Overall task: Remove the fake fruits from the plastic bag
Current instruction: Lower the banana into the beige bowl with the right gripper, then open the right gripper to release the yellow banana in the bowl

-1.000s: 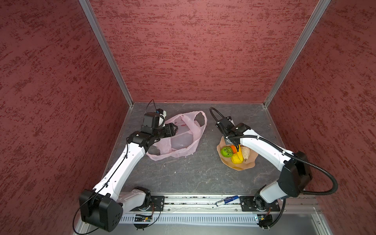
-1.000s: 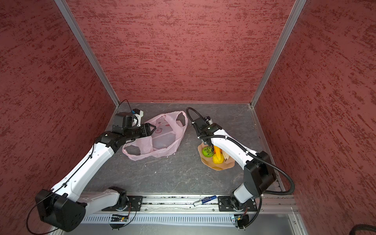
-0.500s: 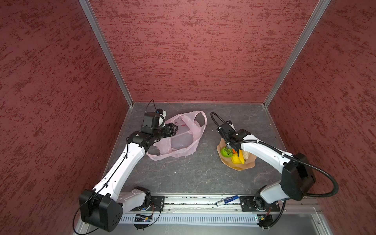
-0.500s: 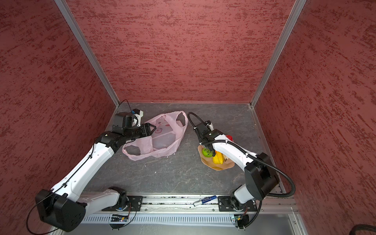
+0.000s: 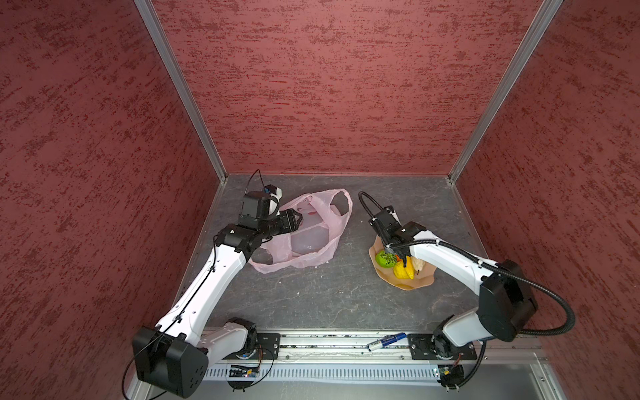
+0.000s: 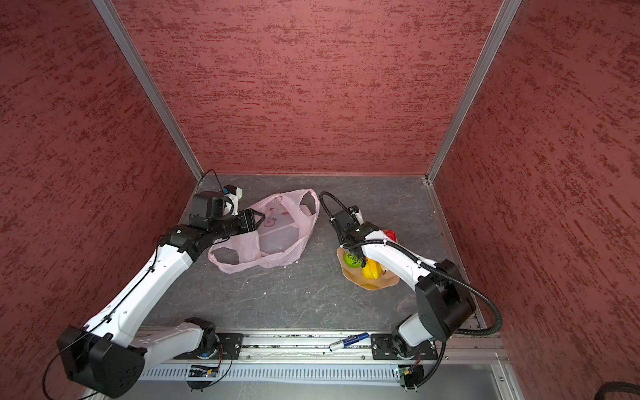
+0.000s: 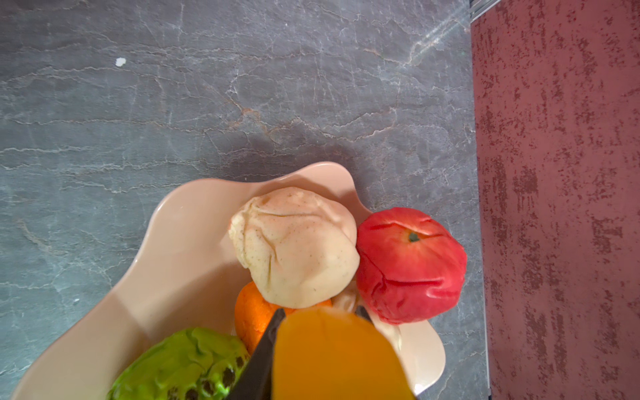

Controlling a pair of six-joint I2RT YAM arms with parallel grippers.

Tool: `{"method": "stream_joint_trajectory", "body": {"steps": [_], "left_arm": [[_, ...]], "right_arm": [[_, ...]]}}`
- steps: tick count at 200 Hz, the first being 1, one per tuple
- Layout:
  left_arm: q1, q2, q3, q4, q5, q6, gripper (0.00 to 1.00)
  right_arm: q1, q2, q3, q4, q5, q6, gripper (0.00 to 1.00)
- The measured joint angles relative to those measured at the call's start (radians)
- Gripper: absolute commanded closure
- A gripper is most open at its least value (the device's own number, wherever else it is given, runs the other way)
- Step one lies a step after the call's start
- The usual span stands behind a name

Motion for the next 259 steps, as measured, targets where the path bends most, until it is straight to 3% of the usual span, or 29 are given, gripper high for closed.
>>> {"method": "stream_joint_trajectory", "body": {"steps": [207,259], "left_arm": [[0.0,-0.039,-0.02,0.0,0.0,-0.018,0.41],[0.0,-0.046,-0.023,0.0,0.0,-0.019,0.41]], "right_arm": [[0.0,0.012,-0.023,0.045,-0.03,-0.023,0.72],[0.0,0.026,-0.029,0.055,-0.036,-0.026,0.64]]}}
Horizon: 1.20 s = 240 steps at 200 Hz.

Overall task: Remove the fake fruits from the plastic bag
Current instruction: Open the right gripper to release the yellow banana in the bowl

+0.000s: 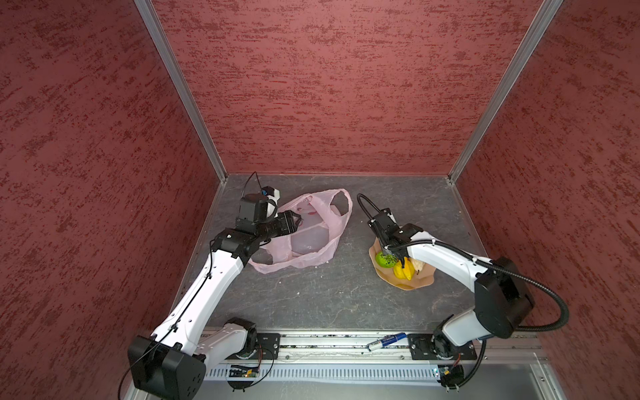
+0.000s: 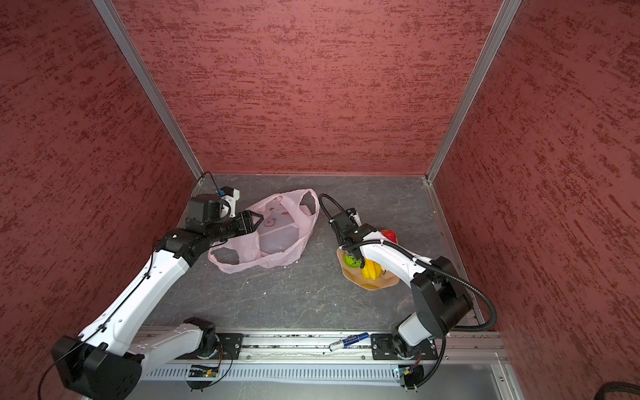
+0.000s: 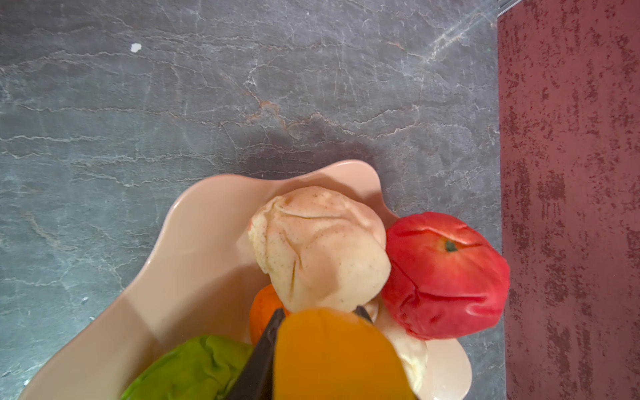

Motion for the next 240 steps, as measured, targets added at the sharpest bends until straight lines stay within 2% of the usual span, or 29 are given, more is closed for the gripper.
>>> {"method": "stream_joint_trajectory", "body": {"steps": [118,240], "left_arm": [[0.0,-0.013,-0.011,0.0,-0.005,0.0,0.41],[0.018,-0.019,-0.011,0.0,-0.008,-0.001,0.39]], "right_arm": [[0.0,0.005,0.0,0.001,-0.009,-0.003,0.57],[0.001,0.0,0.053,-0.002,-0.066,0.001,0.44]]}}
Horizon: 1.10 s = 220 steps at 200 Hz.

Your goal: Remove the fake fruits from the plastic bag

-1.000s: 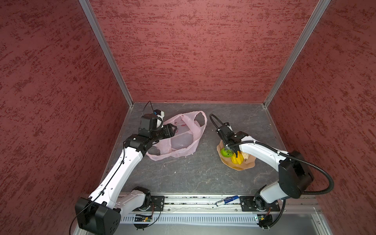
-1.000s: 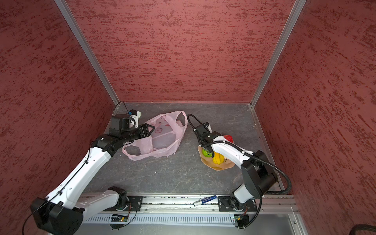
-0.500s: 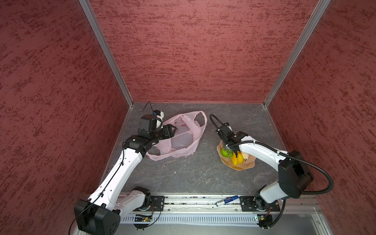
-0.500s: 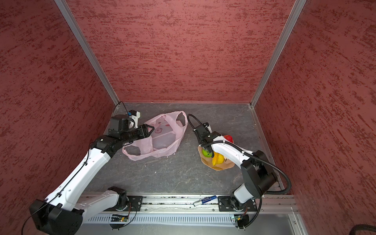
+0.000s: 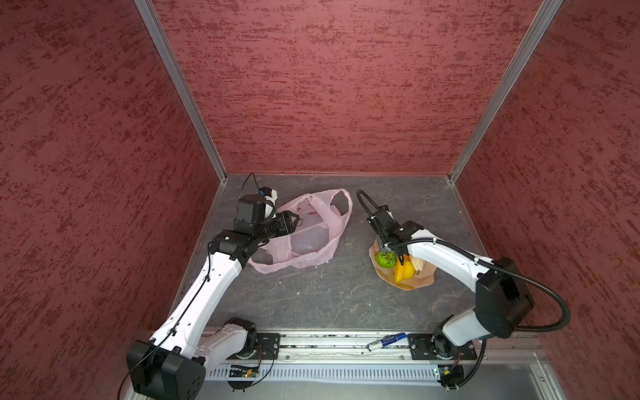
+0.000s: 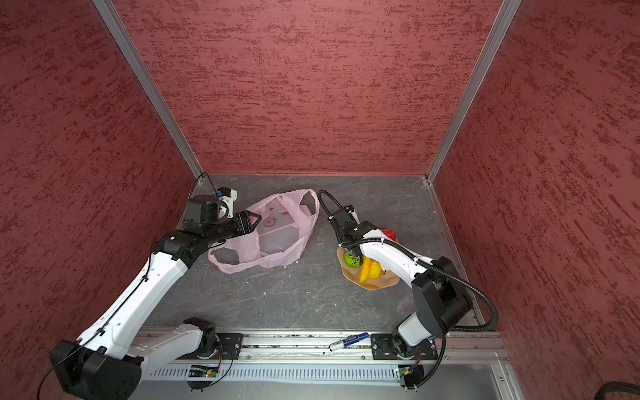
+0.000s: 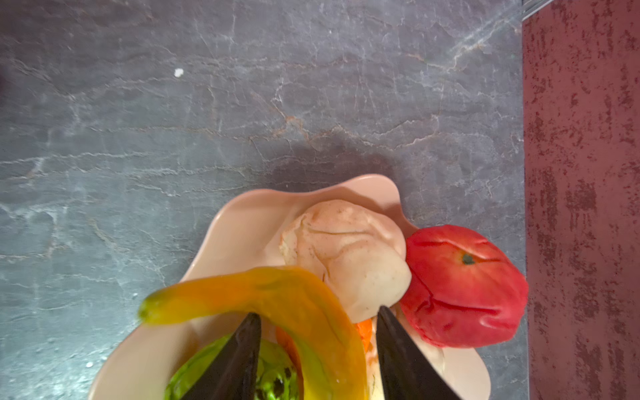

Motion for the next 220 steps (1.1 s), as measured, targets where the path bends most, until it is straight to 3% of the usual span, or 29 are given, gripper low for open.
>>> {"method": "stream_joint_trajectory", "body": {"steps": [113,139,160,220], "left_arm": [[0.056,-0.003,0.0,-0.002,0.0,-0.014,0.36],[0.091,-0.014,-0.002,-0.007,-0.005,-0.022,0.22],[0.139,-0.039,-0.035,0.008,-0.011,-0.041,0.0],[0.366,-0.028,-0.132,0.06,0.028,-0.133,0.0]], "right_arm": [[0.0,-0.054,0.012,0.019,-0.048,0.007,0.4],[-0.003,-0.098,0.004,0.047,-0.064,0.016,0.38],[-0.018,-0.171,-0.028,0.092,-0.078,0.034,0.33],[-0.14,-0.447,-0.194,0.203,-0.141,0.08,0.1]]}}
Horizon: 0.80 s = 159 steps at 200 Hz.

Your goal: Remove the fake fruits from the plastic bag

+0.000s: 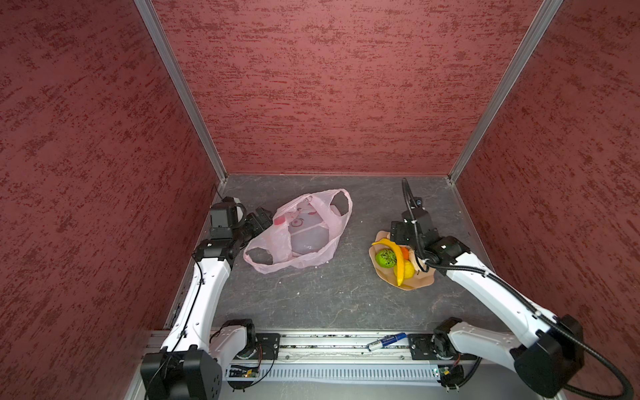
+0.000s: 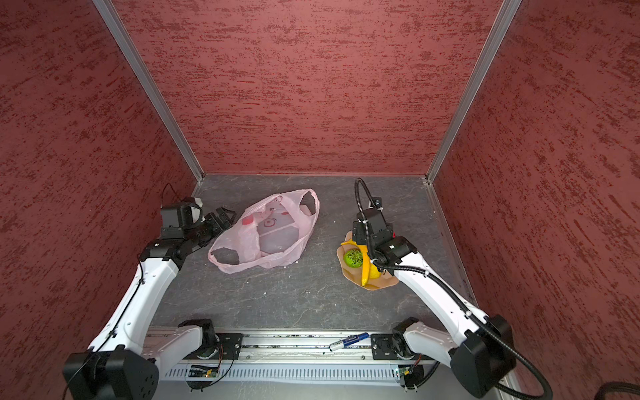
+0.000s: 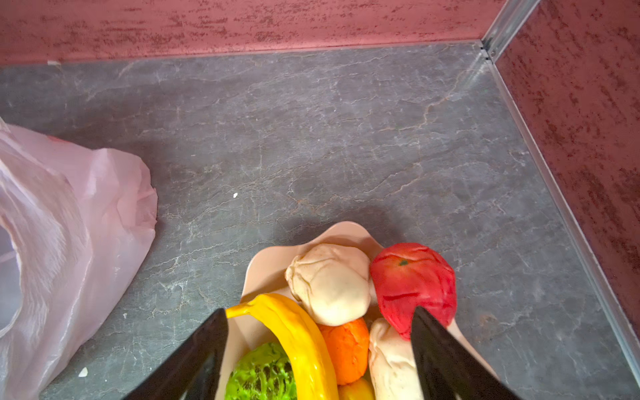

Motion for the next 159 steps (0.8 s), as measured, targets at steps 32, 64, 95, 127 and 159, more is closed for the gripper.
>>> {"method": "stream_joint_trajectory", "body": {"steps": [32,64,95,127,159], "left_arm": [[0.045,0.006,-0.016,0.009,0.005,-0.016,0.0],[0.046,-0.003,-0.05,0.033,-0.018,-0.01,0.0],[0.018,-0.056,-0.12,0.066,-0.072,0.023,0.0],[-0.027,-0.087,-0.162,0.121,-0.119,0.058,0.0],[-0.095,-0.087,-0.198,0.167,-0.173,0.109,0.0]], "right_arm": [[-0.101,-0.079,-0.043,0.031,-0.057,0.013,0.08],[-0.2,-0.092,-0.078,0.066,-0.117,0.022,0.05],[-0.269,-0.115,-0.129,0.103,-0.164,0.025,0.04],[-0.347,-0.138,-0.143,0.115,-0.192,0.039,0.05],[-0.409,-0.161,-0.193,0.117,-0.199,0.064,0.05]]}}
